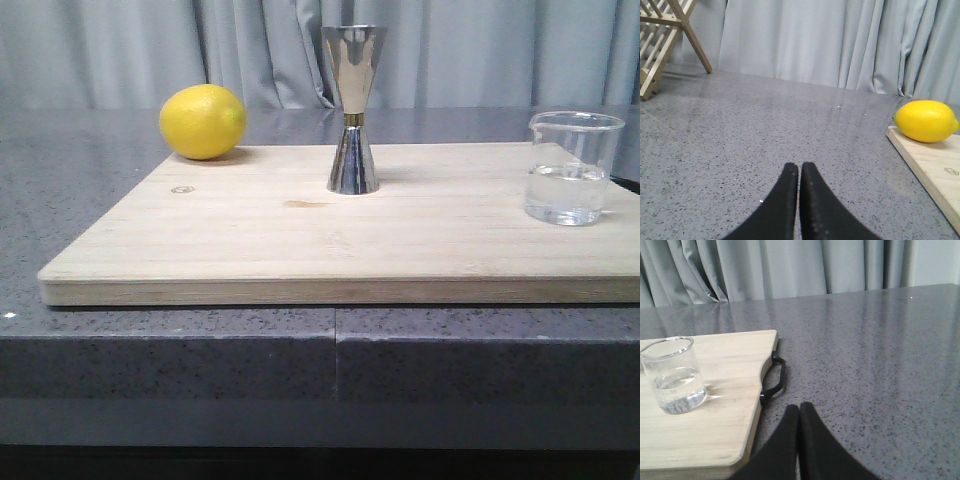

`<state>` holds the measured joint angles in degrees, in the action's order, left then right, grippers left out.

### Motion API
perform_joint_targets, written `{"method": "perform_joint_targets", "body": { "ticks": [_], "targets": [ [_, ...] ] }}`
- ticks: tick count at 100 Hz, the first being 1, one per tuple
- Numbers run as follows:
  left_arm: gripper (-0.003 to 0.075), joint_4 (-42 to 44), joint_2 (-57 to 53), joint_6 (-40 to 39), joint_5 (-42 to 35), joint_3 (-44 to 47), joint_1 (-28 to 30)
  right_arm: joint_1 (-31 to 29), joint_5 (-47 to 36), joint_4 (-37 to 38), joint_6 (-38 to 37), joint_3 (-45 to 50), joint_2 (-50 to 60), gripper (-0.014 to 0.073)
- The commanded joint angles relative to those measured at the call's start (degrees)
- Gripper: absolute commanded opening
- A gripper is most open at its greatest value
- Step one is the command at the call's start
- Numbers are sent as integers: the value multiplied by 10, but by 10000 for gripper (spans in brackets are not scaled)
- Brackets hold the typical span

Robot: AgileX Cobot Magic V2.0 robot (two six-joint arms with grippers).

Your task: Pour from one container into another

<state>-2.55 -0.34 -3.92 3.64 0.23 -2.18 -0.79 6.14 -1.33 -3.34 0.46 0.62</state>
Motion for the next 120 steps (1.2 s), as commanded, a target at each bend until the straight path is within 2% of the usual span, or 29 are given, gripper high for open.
{"method": "perform_joint_targets", "body": {
  "ticks": [1, 26, 39, 49, 60, 81, 91, 101, 110, 120],
  "targets": [
    [-21, -5, -13, -1, -44, 13, 2, -4, -43, 2, 0, 16, 11, -67],
    [-21, -9, -13, -4, -53, 13, 2, -4, -52, 1, 0, 16, 11, -67],
    [-21, -66, -13, -4, -96, 12, 2, -4, -99, -35, 0, 16, 11, -67],
    [-21, -84, -13, -4, -103, 2, 2, -4, -94, -50, 0, 1, 11, -67],
    [-21, -93, -10, -8, -89, -21, 2, -4, -61, -50, 0, -31, 10, -67],
    [-21, -108, 53, -7, 4, -125, -2, -4, 5, -50, 0, -121, -48, -67],
    [-21, -108, 113, 8, 51, -184, -21, -4, 24, -50, 0, -165, -99, -67],
    [-21, -108, 188, 63, 83, -241, -55, -4, 30, -50, 0, -206, -149, -67],
    [-20, -108, 253, 100, 78, -282, -97, -4, 30, -50, 0, -233, -192, -67],
    [-20, -106, 318, 107, 53, -316, -145, -4, 29, -50, 0, -253, -231, -66]
  ]
}}
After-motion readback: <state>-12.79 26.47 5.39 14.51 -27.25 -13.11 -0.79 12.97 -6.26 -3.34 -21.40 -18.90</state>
